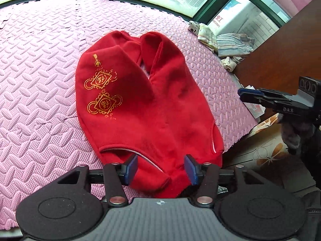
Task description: Fold clothes
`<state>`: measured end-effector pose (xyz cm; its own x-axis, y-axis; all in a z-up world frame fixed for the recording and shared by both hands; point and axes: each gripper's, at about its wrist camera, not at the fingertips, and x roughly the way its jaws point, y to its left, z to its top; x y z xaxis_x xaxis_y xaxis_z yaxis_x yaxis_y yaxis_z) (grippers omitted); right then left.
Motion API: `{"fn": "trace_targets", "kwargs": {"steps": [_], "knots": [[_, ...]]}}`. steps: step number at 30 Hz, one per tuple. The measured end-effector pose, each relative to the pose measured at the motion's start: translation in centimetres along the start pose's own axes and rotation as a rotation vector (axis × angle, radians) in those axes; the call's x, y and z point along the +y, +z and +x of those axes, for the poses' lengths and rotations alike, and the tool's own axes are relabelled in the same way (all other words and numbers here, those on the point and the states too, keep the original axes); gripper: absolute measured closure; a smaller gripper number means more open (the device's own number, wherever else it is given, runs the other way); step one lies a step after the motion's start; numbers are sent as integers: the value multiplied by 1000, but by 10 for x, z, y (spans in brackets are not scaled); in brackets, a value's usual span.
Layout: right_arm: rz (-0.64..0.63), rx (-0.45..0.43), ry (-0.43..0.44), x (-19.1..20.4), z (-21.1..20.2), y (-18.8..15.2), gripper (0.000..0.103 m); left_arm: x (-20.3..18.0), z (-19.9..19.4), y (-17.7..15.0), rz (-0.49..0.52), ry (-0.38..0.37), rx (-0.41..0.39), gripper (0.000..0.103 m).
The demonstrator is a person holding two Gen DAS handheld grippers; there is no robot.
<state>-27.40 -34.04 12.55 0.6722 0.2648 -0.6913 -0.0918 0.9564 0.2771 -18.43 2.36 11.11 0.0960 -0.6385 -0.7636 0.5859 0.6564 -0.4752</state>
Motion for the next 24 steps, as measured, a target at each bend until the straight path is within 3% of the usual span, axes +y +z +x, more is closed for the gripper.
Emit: {"fn": "trace_targets", "kwargs": {"steps": [4, 10, 21, 24], "knots": [[18, -49, -57, -22, 14, 26, 71, 6, 1, 20, -5, 74, -40, 47], [80, -25, -115, -64, 78, 56, 71, 21, 16, 61, -43, 152, -111, 47], [107, 64, -113, -85, 160, 62, 71, 41, 86, 147, -50, 257, -153, 47], [109, 67, -105, -86, 168, 61, 71, 41, 106, 174, 3, 300, -168, 47]]}}
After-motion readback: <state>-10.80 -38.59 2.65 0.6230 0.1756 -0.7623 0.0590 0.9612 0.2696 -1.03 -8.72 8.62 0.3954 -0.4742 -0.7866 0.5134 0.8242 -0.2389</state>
